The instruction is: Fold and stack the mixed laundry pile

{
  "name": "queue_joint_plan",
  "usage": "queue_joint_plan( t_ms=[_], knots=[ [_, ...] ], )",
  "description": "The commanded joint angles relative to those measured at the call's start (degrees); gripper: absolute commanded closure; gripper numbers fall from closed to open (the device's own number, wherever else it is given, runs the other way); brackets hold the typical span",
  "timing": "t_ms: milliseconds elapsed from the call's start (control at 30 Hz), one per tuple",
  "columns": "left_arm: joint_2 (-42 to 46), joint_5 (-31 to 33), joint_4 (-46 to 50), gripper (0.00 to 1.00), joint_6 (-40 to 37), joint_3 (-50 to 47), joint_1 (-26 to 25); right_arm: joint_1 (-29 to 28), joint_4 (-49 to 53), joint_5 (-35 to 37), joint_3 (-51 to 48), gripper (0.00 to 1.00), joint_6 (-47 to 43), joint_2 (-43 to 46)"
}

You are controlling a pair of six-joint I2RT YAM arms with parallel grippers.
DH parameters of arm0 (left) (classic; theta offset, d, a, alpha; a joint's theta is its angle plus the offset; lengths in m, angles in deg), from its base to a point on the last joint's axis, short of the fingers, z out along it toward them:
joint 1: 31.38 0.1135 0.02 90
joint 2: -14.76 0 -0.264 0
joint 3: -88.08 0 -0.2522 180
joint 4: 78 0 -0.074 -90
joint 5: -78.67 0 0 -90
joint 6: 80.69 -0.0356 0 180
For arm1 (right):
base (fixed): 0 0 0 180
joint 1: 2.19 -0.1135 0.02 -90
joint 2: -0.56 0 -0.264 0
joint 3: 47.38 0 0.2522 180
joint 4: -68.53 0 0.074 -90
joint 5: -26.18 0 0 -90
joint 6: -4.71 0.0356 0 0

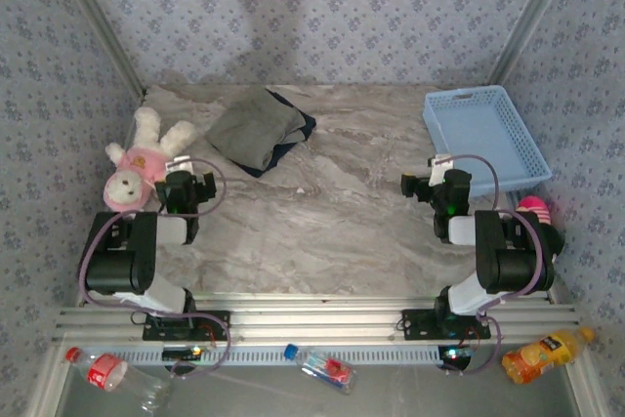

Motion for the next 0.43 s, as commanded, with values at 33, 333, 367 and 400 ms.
queue_joint_plan(
  t_ms=[33,333,367,400],
  knots=[
    [0.3,-1.4,-4.3,0.0,0.0,0.4,0.4,0.7,-2.5,4.2,0.2,0.0,0.9,-0.3],
    [-0.1,-1.3,-5.3,0.0,-0.1,0.1,0.5,0.3,-2.2,4.9,0.3,0.0,0.7,-0.3],
    [0.0,-1.4,-4.9,0.0,0.0,0.2,0.4,0.1,-2.5,5.4,0.1,0.0,0.5,-0.3],
    [-0.1,-1.3,-5.2,0.0,-0.1,0.2,0.5,-0.2,-2.9,6.2,-0.1,0.0,0.4,-0.2]
  ],
)
